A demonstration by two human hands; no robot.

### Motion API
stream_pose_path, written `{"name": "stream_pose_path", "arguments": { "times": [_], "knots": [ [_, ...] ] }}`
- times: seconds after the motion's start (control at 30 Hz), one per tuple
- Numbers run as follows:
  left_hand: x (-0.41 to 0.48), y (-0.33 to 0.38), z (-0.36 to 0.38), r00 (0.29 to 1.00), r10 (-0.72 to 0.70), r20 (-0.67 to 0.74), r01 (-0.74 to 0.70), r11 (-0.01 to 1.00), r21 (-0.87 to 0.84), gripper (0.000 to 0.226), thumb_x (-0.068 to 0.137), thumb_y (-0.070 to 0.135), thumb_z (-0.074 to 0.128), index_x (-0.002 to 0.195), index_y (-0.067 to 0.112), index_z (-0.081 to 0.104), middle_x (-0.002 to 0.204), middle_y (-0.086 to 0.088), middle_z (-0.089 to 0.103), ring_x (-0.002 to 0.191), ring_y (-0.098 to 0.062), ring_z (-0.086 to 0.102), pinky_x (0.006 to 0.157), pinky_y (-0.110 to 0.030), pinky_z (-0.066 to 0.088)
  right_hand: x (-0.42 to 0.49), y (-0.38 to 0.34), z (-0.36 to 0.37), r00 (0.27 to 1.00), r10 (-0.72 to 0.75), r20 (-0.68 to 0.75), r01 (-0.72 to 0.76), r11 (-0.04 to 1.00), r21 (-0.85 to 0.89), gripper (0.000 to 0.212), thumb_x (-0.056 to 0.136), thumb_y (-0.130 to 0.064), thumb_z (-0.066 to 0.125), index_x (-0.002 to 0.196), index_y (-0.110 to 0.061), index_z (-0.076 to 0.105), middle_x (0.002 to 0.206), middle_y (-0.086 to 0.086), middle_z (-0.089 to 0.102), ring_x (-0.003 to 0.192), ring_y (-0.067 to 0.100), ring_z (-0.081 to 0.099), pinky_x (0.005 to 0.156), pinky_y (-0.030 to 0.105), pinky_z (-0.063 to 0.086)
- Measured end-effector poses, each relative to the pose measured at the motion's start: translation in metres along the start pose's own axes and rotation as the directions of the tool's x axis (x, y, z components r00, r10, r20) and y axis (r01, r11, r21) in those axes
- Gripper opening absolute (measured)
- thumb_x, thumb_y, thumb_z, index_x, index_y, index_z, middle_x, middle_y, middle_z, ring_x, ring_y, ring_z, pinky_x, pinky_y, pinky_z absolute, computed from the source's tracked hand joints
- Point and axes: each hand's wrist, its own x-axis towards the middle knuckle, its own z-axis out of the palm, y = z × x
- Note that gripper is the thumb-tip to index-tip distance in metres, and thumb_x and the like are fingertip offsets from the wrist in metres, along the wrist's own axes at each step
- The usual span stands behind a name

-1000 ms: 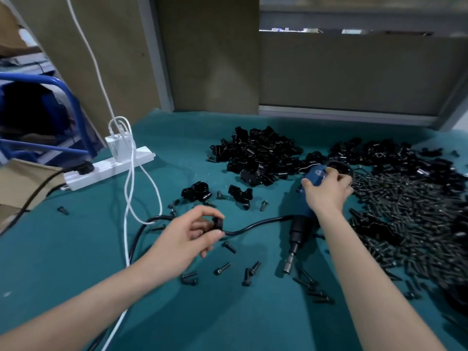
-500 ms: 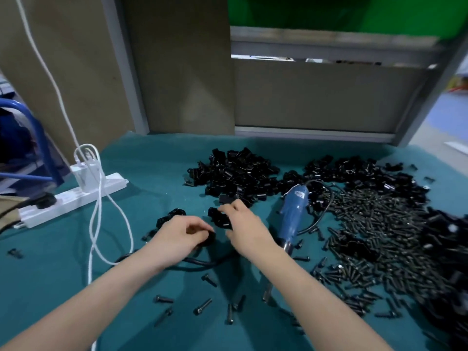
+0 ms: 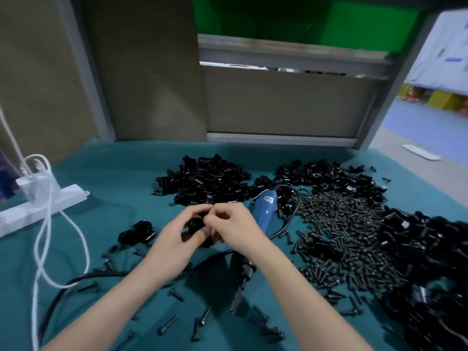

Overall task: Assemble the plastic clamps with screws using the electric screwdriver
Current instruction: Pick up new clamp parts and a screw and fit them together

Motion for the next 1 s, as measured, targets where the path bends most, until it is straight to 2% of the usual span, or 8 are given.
{"name": "stream_pose_path", "arguments": {
  "times": [0.1, 0.17, 0.27, 0.37, 0.5, 0.7, 0.87, 1.0],
  "knots": [
    [-0.010, 0.010, 0.027, 0.995, 0.008, -0.098, -0.027, 0.981, -0.193, 0.032, 0.090, 0.014, 0.064, 0.109, 0.040, 0.062, 0.096, 0.016, 0.070, 0.077, -0.006, 0.066, 0.069, -0.024, 0.054, -0.024, 0.003, -0.030, 0.995, -0.055, -0.084, 0.050, 0.997, -0.064, 0.030, 0.086, -0.030, 0.065, 0.059, -0.019, 0.060, 0.055, -0.002, 0.061, 0.051, 0.005, 0.051, 0.057, 0.024, 0.044],
    [-0.021, 0.013, 0.043, 0.990, -0.092, -0.111, 0.052, 0.944, -0.325, 0.032, 0.082, 0.042, 0.066, 0.111, 0.052, 0.057, 0.092, 0.010, 0.073, 0.064, -0.014, 0.066, 0.059, -0.027, 0.054, -0.039, 0.018, -0.064, 0.942, -0.091, -0.324, 0.049, 0.990, -0.135, 0.028, 0.086, -0.041, 0.064, 0.067, -0.020, 0.064, 0.062, -0.004, 0.064, 0.055, 0.000, 0.052, 0.056, 0.018, 0.043],
    [-0.032, 0.002, 0.060, 0.976, -0.203, -0.084, 0.146, 0.885, -0.442, 0.043, 0.068, 0.055, 0.064, 0.110, 0.053, 0.053, 0.094, 0.007, 0.075, 0.067, -0.011, 0.065, 0.052, -0.024, 0.049, -0.056, 0.052, -0.114, 0.861, -0.023, -0.507, -0.226, 0.877, -0.423, 0.007, 0.090, -0.028, 0.065, 0.092, -0.023, 0.062, 0.092, -0.008, 0.063, 0.086, 0.013, 0.059, 0.076, 0.028, 0.049],
    [-0.032, -0.008, 0.064, 0.975, -0.216, -0.052, 0.157, 0.834, -0.529, 0.041, 0.075, 0.036, 0.064, 0.116, 0.034, 0.057, 0.095, -0.003, 0.074, 0.064, -0.011, 0.062, 0.052, -0.022, 0.049, -0.063, 0.088, -0.128, 0.860, 0.231, -0.456, -0.451, 0.762, -0.465, 0.018, 0.093, -0.022, 0.062, 0.111, -0.022, 0.059, 0.108, 0.000, 0.058, 0.070, 0.013, 0.057, 0.057, 0.024, 0.044],
    [-0.026, -0.017, 0.061, 0.972, -0.228, -0.054, 0.149, 0.779, -0.609, 0.038, 0.076, 0.026, 0.065, 0.113, 0.034, 0.064, 0.094, -0.009, 0.073, 0.071, -0.017, 0.066, 0.057, -0.024, 0.054, -0.063, 0.103, -0.125, 0.881, 0.225, -0.416, -0.427, 0.756, -0.496, 0.015, 0.094, -0.017, 0.062, 0.108, -0.021, 0.062, 0.101, -0.004, 0.064, 0.075, 0.009, 0.055, 0.065, 0.020, 0.046],
    [-0.021, -0.027, 0.059, 0.958, -0.286, 0.027, 0.213, 0.646, -0.733, 0.029, 0.080, 0.030, 0.057, 0.106, 0.027, 0.071, 0.107, -0.012, 0.072, 0.081, -0.023, 0.069, 0.064, -0.028, 0.056, -0.041, 0.085, -0.156, 0.869, 0.209, -0.449, -0.415, 0.802, -0.430, 0.009, 0.091, -0.017, 0.064, 0.087, -0.021, 0.070, 0.076, -0.008, 0.067, 0.060, 0.006, 0.058, 0.042, 0.007, 0.036],
    [-0.020, -0.026, 0.060, 0.958, -0.287, 0.017, 0.204, 0.639, -0.742, 0.033, 0.082, 0.032, 0.053, 0.112, 0.033, 0.065, 0.106, -0.010, 0.072, 0.080, -0.025, 0.069, 0.070, -0.037, 0.052, 0.014, 0.071, -0.140, 0.940, 0.101, -0.327, -0.278, 0.782, -0.558, 0.018, 0.091, -0.010, 0.062, 0.107, -0.012, 0.072, 0.103, 0.004, 0.072, 0.089, 0.015, 0.065, 0.080, 0.017, 0.049],
    [-0.019, -0.024, 0.059, 0.961, -0.276, 0.005, 0.199, 0.679, -0.707, 0.050, 0.078, 0.030, 0.058, 0.127, 0.031, 0.050, 0.108, 0.001, 0.073, 0.085, -0.020, 0.070, 0.071, -0.031, 0.051, 0.052, 0.077, -0.122, 0.958, 0.216, -0.189, -0.282, 0.581, -0.764, 0.040, 0.091, -0.013, 0.063, 0.130, -0.009, 0.058, 0.129, 0.011, 0.056, 0.119, 0.027, 0.054, 0.098, 0.035, 0.046]
  ]
}}
